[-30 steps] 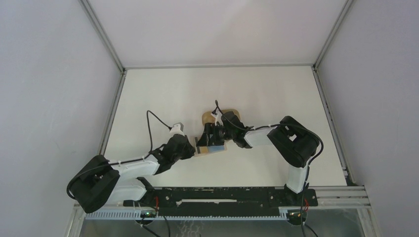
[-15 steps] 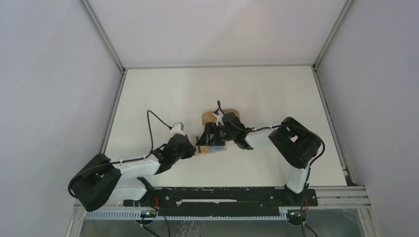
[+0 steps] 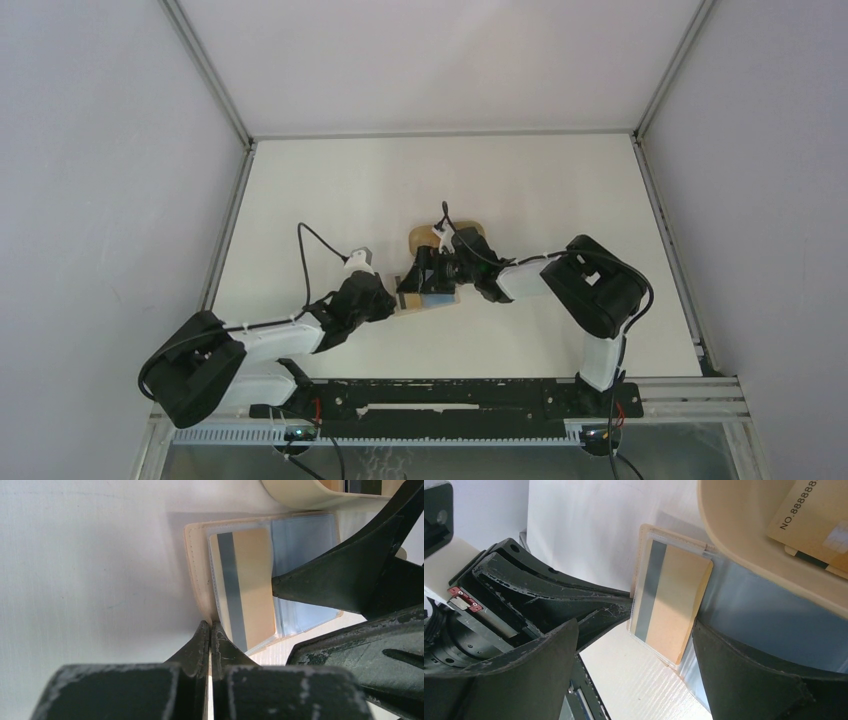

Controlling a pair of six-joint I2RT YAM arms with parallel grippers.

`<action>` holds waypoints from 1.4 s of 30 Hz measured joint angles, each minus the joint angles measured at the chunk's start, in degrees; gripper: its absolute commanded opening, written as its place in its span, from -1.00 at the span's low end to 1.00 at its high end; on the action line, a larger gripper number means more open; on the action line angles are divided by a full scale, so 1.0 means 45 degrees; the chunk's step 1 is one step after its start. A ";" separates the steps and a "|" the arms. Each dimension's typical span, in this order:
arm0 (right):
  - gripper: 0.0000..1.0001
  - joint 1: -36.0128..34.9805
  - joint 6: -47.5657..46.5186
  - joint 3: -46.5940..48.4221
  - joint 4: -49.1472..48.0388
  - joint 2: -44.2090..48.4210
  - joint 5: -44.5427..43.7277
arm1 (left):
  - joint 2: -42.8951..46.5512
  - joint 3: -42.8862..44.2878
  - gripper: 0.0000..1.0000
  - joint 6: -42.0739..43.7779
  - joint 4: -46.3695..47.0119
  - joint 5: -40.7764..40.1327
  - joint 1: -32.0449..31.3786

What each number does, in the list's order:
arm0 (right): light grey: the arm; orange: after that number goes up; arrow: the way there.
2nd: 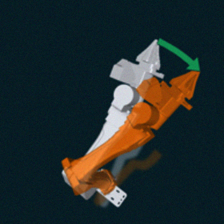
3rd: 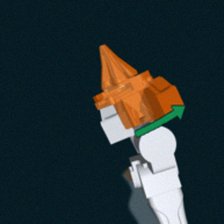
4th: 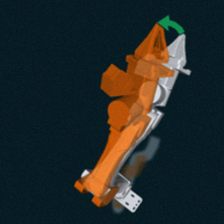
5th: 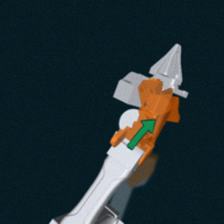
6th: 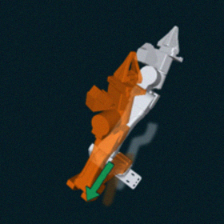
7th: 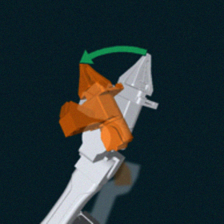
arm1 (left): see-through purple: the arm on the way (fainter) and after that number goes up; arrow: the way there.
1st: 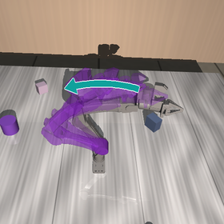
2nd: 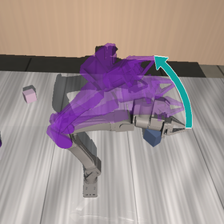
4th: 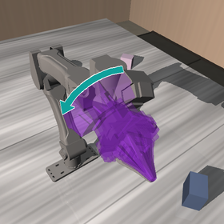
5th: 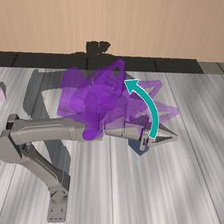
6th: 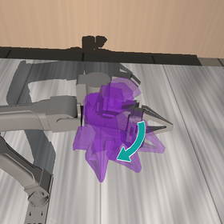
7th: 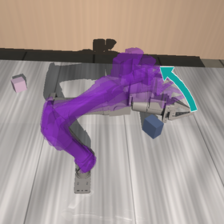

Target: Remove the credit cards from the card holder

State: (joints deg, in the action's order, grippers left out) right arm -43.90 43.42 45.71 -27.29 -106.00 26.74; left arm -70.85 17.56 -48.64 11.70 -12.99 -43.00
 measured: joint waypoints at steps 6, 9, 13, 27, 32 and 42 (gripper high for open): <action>0.89 0.0257 0.0457 -0.0010 -0.0738 -0.0389 0.0685 | -0.0068 0.0019 -1.00 0.0005 0.0053 -0.0097 0.0000; 0.89 0.0364 0.0559 -0.0010 -0.1185 -0.0583 0.1015 | -0.0121 0.0024 -1.00 0.0000 0.0102 -0.0180 0.0000; 0.90 0.0491 0.0665 -0.0010 -0.1826 -0.0869 0.1311 | -0.0262 0.0029 -1.00 0.0000 0.0228 -0.0321 0.0000; 0.83 0.0811 0.1205 -0.0636 -0.2783 -0.0826 0.1928 | -0.0646 0.0034 -1.00 0.0005 0.0709 -0.0384 0.0000; 0.82 0.0826 0.1486 -0.0918 -0.2885 -0.0690 0.2409 | -0.0767 0.0044 -1.00 0.0005 0.0850 -0.0379 0.0000; 0.80 0.0738 0.1860 -0.1564 -0.3162 -0.0291 0.2735 | -0.1175 0.0296 -1.00 0.0005 0.1078 -0.0345 0.0000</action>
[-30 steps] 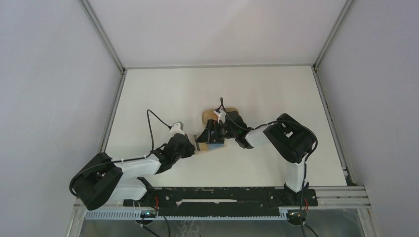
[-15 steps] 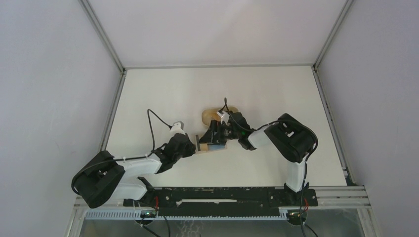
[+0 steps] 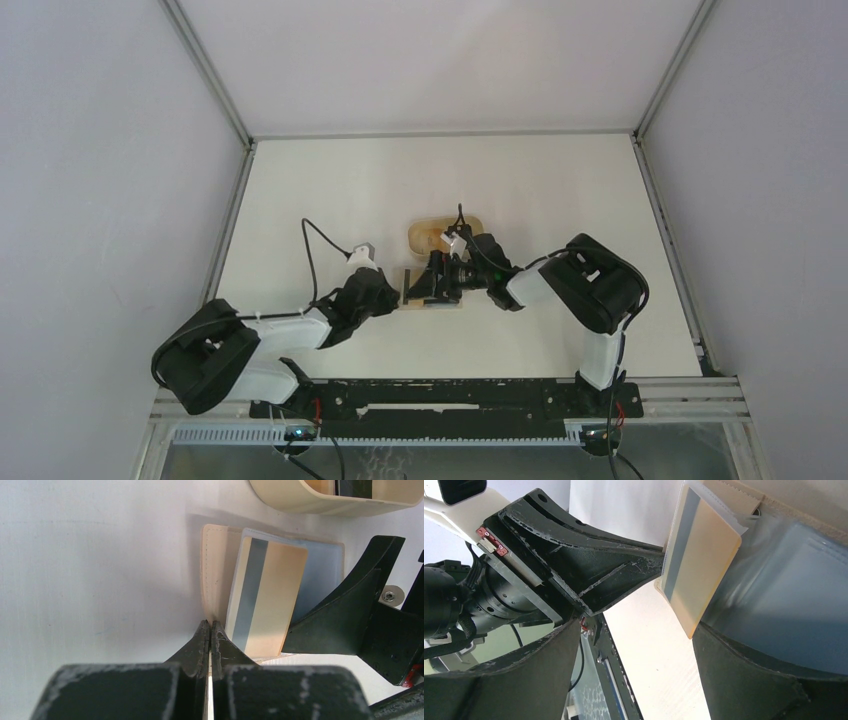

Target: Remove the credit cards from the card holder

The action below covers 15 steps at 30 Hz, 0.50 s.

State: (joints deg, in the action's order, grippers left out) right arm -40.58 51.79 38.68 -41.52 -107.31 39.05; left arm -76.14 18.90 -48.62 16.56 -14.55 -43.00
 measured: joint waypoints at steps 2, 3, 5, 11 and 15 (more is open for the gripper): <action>0.80 0.0000 0.0049 -0.0019 -0.0083 0.0000 -0.0034 | -0.0005 0.0000 -1.00 0.0000 0.0010 0.0029 0.0000; 0.80 -0.0005 0.0068 -0.0034 -0.0146 0.0000 -0.0078 | -0.0019 0.0000 -1.00 0.0005 0.0015 0.0029 0.0000; 0.78 -0.0015 0.0151 -0.0078 -0.0257 0.0000 -0.0248 | -0.0058 0.0000 -1.00 0.0005 0.0058 0.0029 0.0000; 0.64 -0.0073 0.0243 -0.0121 -0.0559 0.0000 -0.0831 | -0.0087 -0.0005 -1.00 0.0010 0.0214 0.0039 0.0000; 0.56 -0.0083 0.0238 -0.0121 -0.0704 0.0000 -0.1209 | -0.0165 0.0015 -1.00 0.0024 0.0311 0.0039 0.0000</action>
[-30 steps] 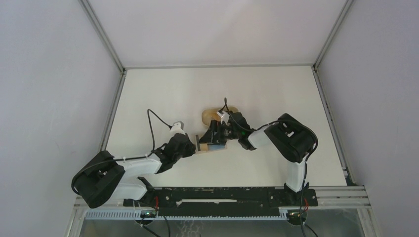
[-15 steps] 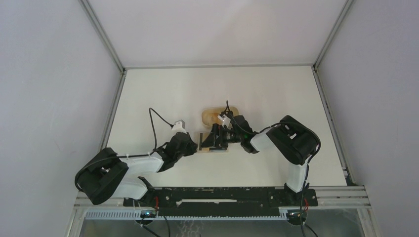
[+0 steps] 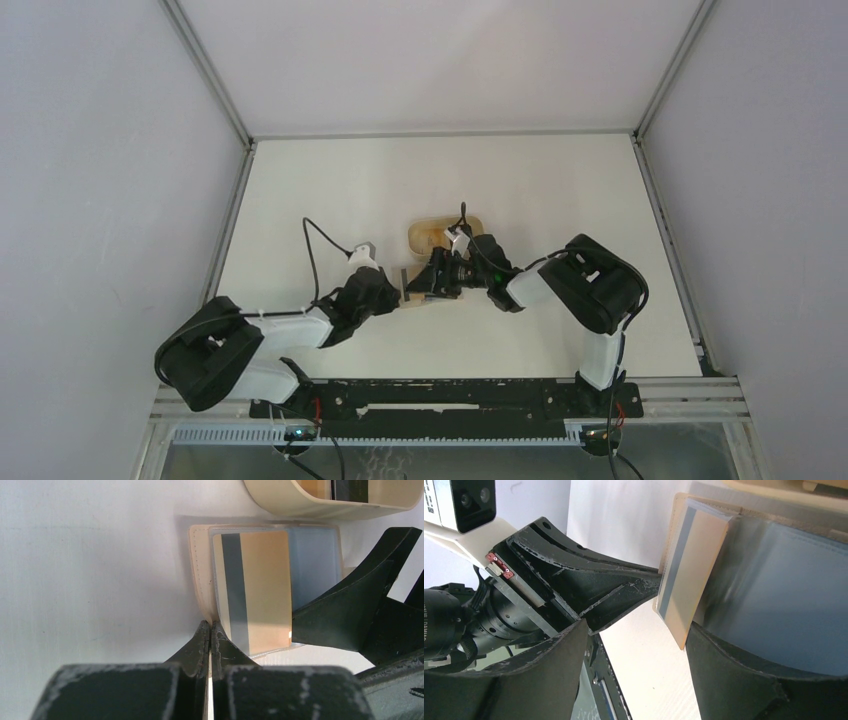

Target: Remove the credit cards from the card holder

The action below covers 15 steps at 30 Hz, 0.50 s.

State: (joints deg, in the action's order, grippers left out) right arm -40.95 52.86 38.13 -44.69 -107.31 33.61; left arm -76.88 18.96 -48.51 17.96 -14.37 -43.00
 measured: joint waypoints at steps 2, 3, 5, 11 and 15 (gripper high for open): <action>0.56 0.0000 0.0000 0.0000 -0.0053 0.0000 -0.0112 | -0.0049 0.0034 -1.00 0.0000 0.0034 0.0000 0.0000; 0.55 0.0000 0.0000 0.0000 -0.0078 -0.0005 -0.0146 | -0.0092 0.0073 -1.00 0.0005 0.0044 0.0000 0.0000; 0.55 0.0000 -0.0005 0.0015 -0.0121 -0.0034 -0.0219 | -0.0180 0.0141 -1.00 0.0010 0.0049 0.0000 0.0000; 0.54 0.0000 0.0000 0.0301 -0.0233 -0.0374 -0.0316 | -0.0369 0.0291 -1.00 0.0024 0.0092 -0.0005 0.0000; 0.51 -0.0024 0.0005 0.0510 -0.0437 -0.0699 -0.0301 | -0.0476 0.0350 -1.00 0.0107 0.0141 0.0015 -0.0005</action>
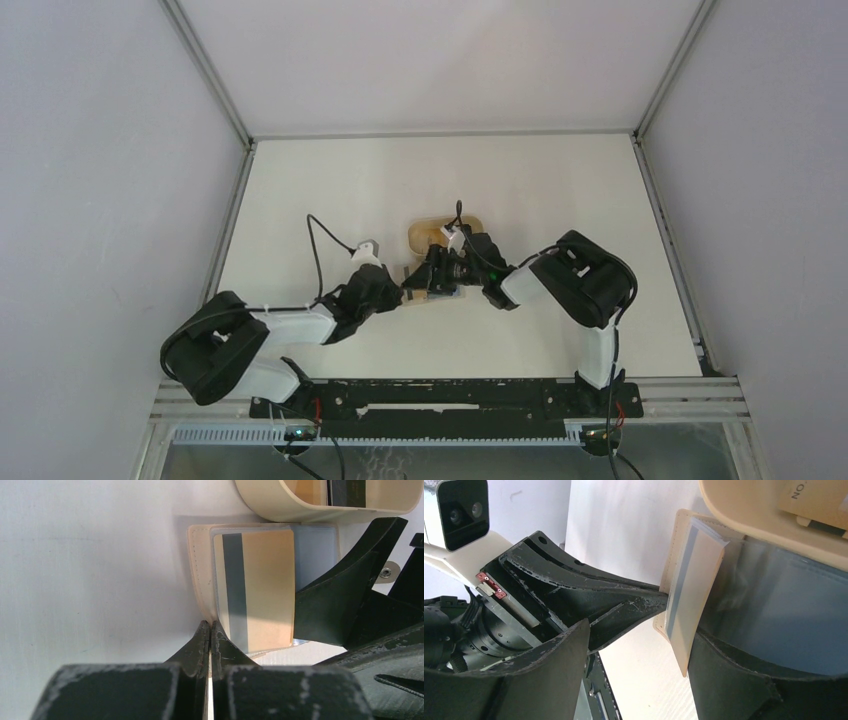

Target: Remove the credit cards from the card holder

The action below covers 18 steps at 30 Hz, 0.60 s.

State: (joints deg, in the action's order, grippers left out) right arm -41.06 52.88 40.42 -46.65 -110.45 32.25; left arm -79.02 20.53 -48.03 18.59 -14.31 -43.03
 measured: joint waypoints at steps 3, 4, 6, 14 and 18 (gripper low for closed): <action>0.49 -0.0024 0.0005 0.0087 -0.0063 -0.0107 0.0019 | -0.0063 0.0063 -1.00 0.0005 0.0000 0.0015 -0.0024; 0.49 -0.0019 0.0000 0.0087 -0.0068 -0.0107 0.0044 | -0.0083 0.0083 -1.00 0.0005 0.0000 0.0010 -0.0029; 0.48 0.0010 0.0000 0.0087 -0.0058 -0.0107 0.0092 | -0.0083 0.0087 -1.00 0.0005 -0.0010 0.0010 -0.0034; 0.45 0.0525 -0.0073 -0.0063 0.0248 0.0277 0.0476 | -0.0087 0.0097 -1.00 0.0000 -0.0010 0.0010 -0.0049; 0.41 0.0816 -0.0253 -0.0418 0.0325 0.0763 0.0627 | -0.0107 0.0112 -1.00 0.0000 -0.0010 0.0015 -0.0068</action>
State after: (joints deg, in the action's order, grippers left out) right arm -37.39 51.75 38.54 -45.19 -107.02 35.07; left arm -79.50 21.04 -48.03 18.55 -14.24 -43.33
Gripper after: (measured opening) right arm 0.716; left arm 0.007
